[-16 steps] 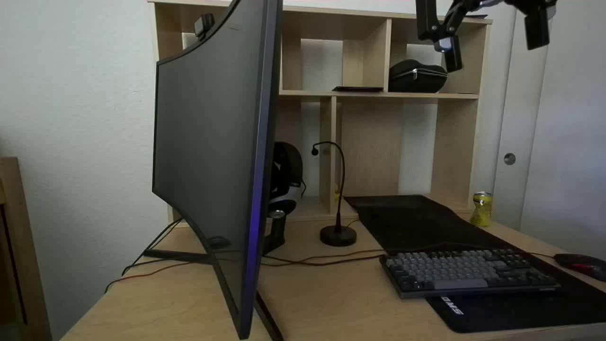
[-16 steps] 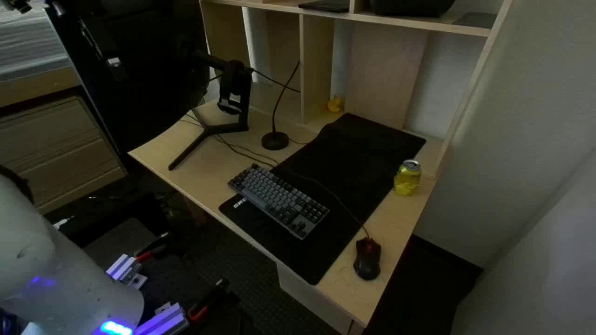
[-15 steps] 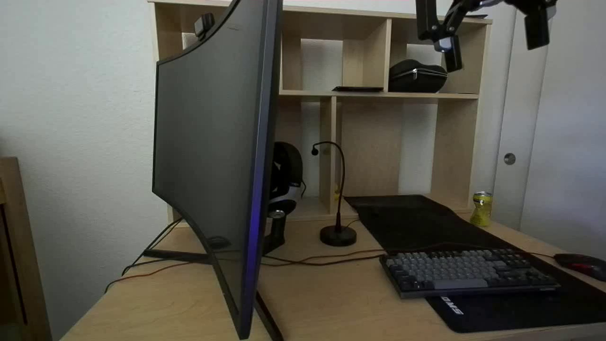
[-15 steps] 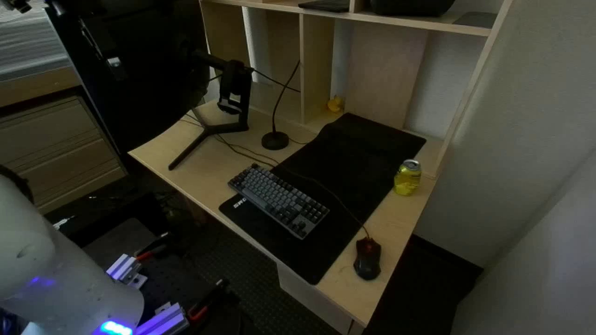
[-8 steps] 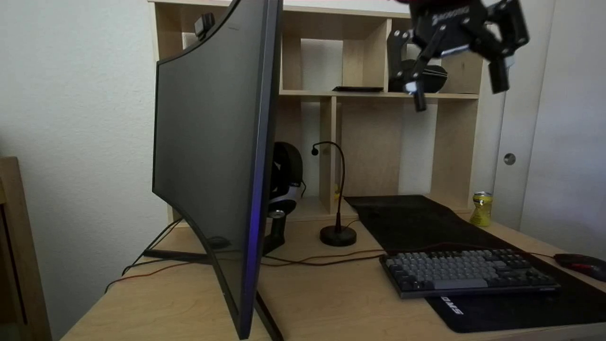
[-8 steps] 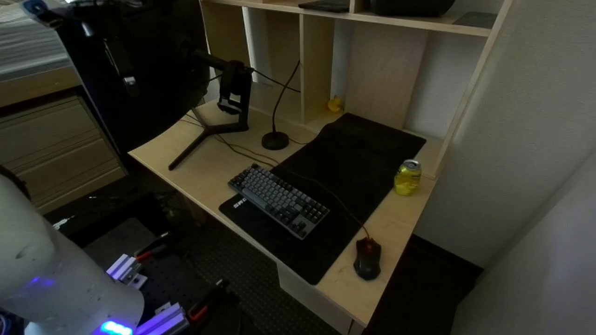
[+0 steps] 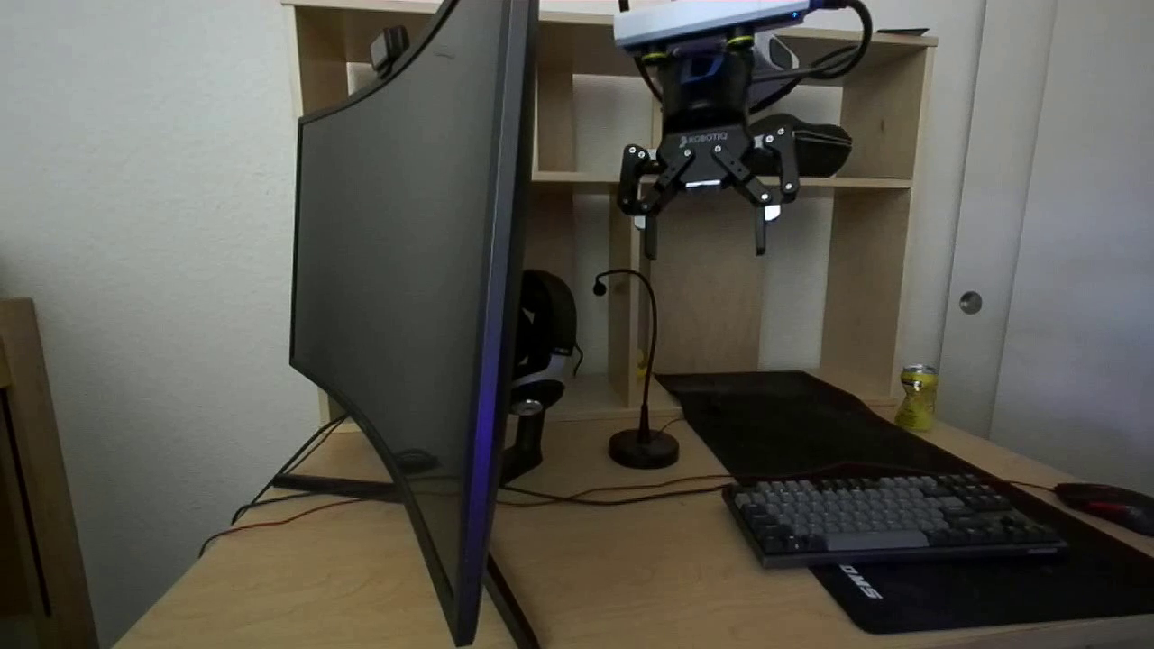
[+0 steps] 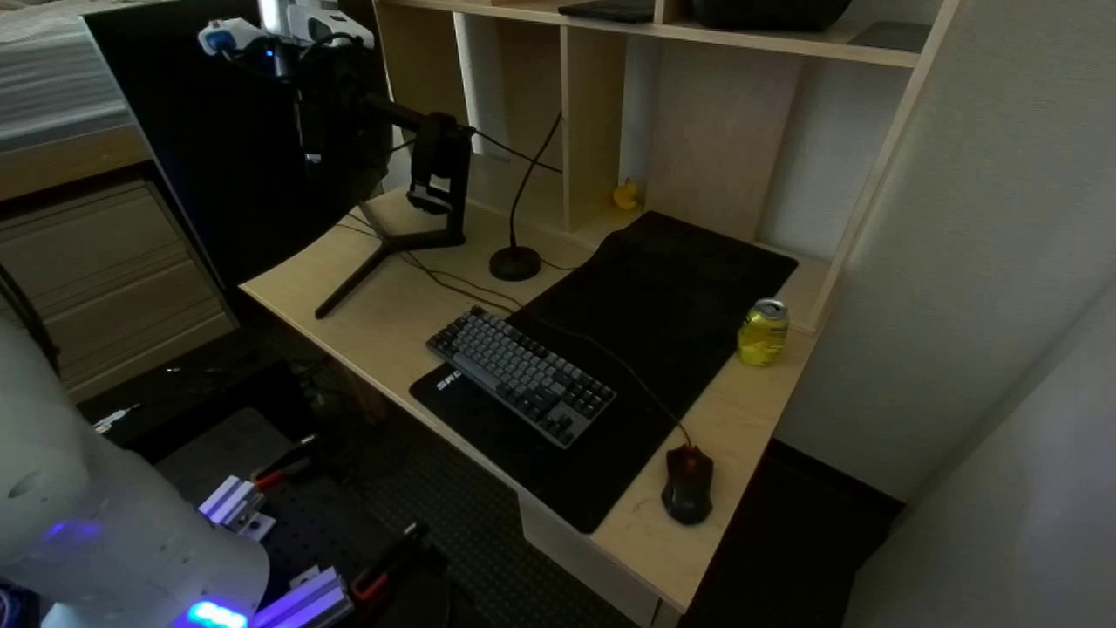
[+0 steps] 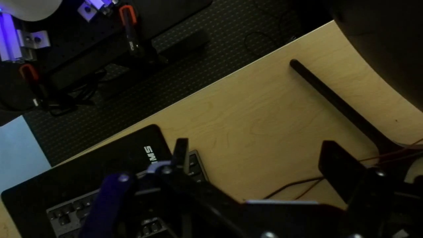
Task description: Remove the headsets from the back of the monitor and place them on the desk
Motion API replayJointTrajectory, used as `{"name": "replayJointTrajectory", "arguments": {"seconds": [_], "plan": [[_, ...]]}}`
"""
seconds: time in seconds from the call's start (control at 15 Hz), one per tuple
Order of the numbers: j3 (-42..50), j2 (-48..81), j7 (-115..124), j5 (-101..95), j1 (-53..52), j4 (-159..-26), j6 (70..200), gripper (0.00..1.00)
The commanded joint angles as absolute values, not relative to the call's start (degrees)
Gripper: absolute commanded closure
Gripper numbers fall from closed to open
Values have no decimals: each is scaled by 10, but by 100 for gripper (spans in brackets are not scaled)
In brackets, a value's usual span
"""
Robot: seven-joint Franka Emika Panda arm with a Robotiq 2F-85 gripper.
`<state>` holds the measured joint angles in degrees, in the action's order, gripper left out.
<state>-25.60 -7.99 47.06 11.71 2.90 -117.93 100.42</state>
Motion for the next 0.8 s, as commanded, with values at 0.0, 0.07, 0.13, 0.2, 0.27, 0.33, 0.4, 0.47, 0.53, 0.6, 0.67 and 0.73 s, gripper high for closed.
{"name": "replayJointTrajectory", "arguments": {"seconds": [0.0,0.07,0.13,0.2,0.27,0.33,0.4,0.47,0.53,0.6,0.67,0.73], "plan": [[-209,-79,461,86,-26,-1188,1000,0],[-200,-69,439,57,-36,-1188,1014,0],[-191,-70,412,53,-48,-1193,1031,0],[-185,-71,385,48,-58,-1199,1060,0],[-179,-69,357,47,-66,-1201,1075,0],[-174,-71,332,50,-73,-1209,1102,0],[-169,-73,322,59,-78,-1214,1122,0],[-165,-73,312,76,-82,-1219,1137,0],[-165,11,334,58,-81,-1088,1092,0],[-161,16,354,63,-81,-1081,1083,0],[-160,-48,346,59,-88,-1165,1111,0],[-157,-37,348,59,-90,-1144,1110,0]]}}
